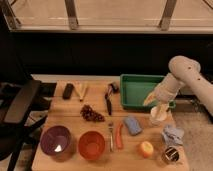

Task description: Place pepper in paper cup

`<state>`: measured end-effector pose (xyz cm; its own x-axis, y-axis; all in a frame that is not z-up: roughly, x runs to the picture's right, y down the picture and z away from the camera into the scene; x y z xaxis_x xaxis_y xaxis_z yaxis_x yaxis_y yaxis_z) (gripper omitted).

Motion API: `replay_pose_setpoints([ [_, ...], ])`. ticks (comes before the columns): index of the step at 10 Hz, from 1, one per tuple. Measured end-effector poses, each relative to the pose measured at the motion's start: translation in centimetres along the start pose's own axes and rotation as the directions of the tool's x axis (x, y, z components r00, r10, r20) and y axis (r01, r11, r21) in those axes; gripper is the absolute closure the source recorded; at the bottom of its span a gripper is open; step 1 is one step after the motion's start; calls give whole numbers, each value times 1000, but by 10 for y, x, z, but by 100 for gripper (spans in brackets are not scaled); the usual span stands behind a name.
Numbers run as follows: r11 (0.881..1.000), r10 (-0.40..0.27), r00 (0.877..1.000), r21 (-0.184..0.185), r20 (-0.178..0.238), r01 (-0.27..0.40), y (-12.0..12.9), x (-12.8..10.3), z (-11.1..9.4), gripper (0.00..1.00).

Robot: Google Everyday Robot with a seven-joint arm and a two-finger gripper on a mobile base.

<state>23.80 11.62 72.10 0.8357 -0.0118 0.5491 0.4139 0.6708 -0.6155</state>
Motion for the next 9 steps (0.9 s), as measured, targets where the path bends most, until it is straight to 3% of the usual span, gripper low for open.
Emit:
replay_pose_setpoints([
  [3, 994, -102, 995, 26, -24, 102, -1, -35, 3, 40],
  [5, 983, -177, 983, 31, -54, 179, 1, -59, 9, 40],
  [6, 976, -211, 975, 32, -65, 213, 2, -69, 14, 40],
  [9, 941, -337, 935, 0, -109, 339, 4, -102, 54, 40],
])
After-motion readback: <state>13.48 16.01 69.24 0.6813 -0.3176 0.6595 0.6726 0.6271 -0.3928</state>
